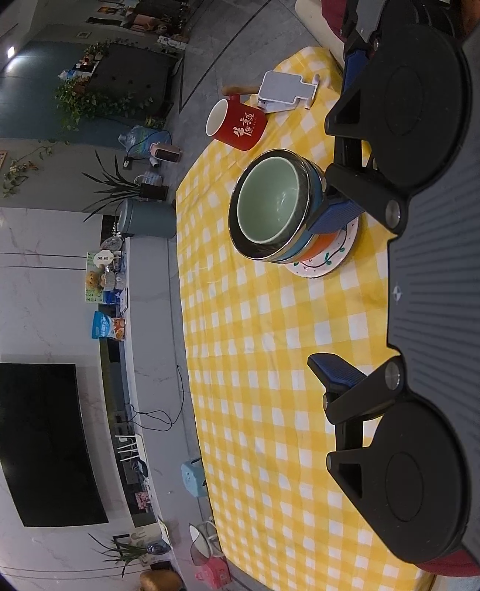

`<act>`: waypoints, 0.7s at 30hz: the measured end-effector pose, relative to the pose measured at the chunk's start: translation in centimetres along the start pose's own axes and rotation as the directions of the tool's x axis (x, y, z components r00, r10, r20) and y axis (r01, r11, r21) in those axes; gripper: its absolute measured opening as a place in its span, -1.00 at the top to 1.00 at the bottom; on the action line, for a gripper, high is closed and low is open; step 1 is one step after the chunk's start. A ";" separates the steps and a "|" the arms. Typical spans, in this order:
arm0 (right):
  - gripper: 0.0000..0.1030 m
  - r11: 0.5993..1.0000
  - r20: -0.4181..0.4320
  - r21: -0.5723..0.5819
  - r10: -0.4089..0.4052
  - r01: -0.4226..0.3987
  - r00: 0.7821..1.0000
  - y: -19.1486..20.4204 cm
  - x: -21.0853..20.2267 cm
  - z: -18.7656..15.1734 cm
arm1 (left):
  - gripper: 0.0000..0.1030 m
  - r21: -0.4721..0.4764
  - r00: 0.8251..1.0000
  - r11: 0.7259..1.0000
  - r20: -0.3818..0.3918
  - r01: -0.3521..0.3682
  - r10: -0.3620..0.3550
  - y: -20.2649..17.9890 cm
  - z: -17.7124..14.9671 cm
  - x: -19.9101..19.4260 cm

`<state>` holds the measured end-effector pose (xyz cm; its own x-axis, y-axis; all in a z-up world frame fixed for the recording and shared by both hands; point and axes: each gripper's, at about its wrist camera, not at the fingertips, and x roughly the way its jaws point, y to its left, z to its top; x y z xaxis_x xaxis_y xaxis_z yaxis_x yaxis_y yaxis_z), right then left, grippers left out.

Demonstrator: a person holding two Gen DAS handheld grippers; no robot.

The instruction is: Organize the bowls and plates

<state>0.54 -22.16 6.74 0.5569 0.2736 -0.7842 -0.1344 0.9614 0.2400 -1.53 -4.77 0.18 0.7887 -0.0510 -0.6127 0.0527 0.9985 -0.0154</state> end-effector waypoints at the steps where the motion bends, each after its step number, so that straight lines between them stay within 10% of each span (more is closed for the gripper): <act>1: -0.94 1.000 0.000 -0.001 -0.001 0.001 1.000 0.0 0.0 0.0 | -0.68 0.001 1.000 1.000 -0.001 -0.001 0.001 0.0 0.0 0.0; 21: -0.94 1.000 -0.009 -0.002 -0.001 0.001 1.000 0.1 0.6 -0.1 | -0.68 0.004 0.999 1.000 -0.038 0.016 -0.016 0.4 -0.1 0.5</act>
<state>0.75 -21.93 6.24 0.5496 0.2732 -0.7895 -0.1354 0.9617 0.2385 -1.17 -4.42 -0.25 0.7639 -0.0658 -0.6419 0.0672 0.9975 -0.0222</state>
